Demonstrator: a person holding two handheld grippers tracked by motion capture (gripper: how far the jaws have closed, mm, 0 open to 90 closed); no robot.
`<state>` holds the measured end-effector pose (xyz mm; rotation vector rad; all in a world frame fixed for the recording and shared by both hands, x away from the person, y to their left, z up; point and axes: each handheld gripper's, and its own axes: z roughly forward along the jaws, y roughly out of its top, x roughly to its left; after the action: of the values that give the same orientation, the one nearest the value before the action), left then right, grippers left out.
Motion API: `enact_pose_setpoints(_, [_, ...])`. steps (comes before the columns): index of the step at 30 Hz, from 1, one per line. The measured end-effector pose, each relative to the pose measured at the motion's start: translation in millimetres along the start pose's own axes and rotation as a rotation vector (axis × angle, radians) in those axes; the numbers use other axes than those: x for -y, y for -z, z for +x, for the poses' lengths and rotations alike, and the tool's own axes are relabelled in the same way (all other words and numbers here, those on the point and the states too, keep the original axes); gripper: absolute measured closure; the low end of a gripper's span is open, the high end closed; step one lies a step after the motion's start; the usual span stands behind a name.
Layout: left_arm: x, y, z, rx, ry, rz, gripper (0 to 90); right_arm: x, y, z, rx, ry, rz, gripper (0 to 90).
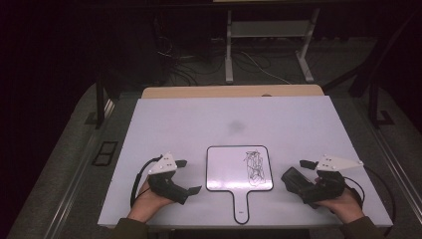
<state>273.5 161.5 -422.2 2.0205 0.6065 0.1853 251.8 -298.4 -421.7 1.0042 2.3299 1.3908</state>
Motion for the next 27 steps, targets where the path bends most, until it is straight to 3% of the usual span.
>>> enact_pose_setpoints(27, [-0.6, -1.3, 0.4, -0.004, 0.005, 0.010, 0.0, -1.6, 5.4, -8.3, 0.009, -0.010, 0.023, 0.6])
